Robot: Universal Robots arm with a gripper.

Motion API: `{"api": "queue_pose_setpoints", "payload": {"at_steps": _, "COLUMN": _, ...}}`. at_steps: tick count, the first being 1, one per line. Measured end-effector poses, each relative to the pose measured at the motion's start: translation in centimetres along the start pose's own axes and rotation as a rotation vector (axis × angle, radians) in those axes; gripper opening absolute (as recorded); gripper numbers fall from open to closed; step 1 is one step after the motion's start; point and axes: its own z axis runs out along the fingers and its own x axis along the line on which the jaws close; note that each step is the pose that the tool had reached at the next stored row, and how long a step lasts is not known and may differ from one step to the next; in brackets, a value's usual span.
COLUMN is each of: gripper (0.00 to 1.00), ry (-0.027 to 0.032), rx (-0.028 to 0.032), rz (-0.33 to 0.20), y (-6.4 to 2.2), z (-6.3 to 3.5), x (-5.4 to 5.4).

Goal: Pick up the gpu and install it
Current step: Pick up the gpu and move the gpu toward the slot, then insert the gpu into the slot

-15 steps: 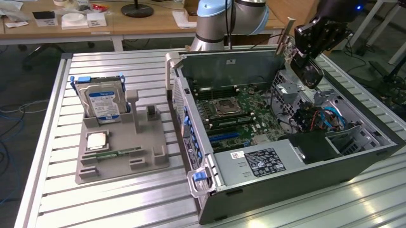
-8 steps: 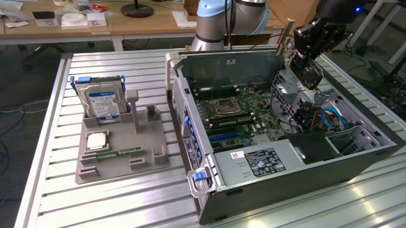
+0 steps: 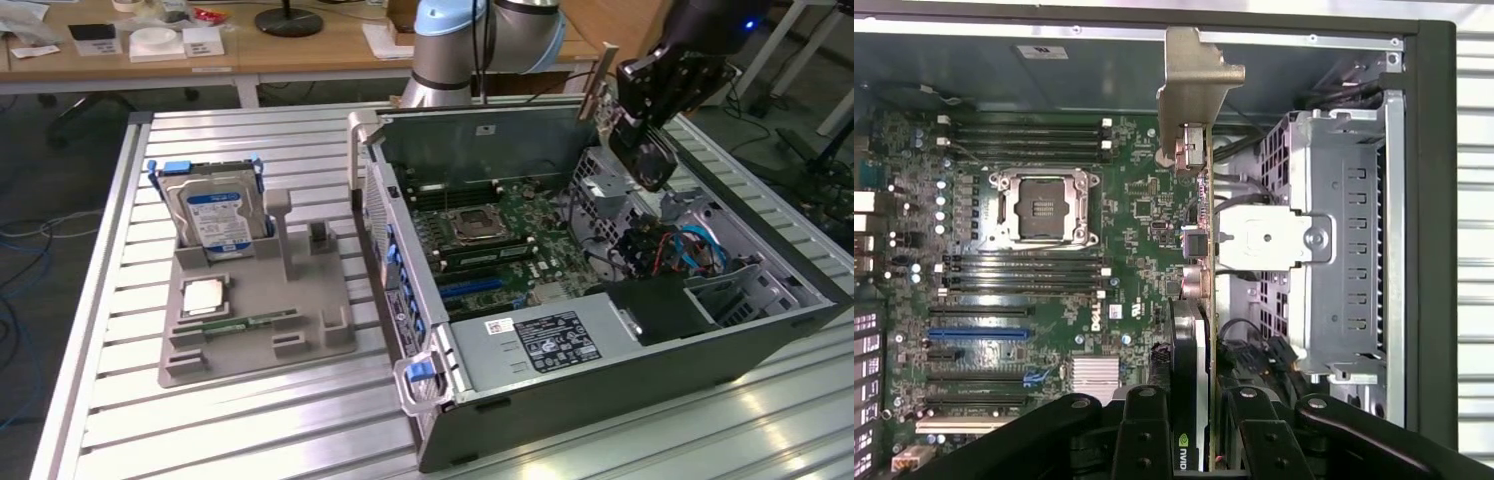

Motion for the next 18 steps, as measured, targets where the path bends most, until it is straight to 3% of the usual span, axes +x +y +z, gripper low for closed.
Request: {"api": "queue_pose_setpoints", "payload": {"at_steps": 18, "gripper": 0.27, "ry": 0.0009, "rx": -0.0002, "rz": -0.009, "y": -0.01, "z": 0.12, "x": 0.01}}
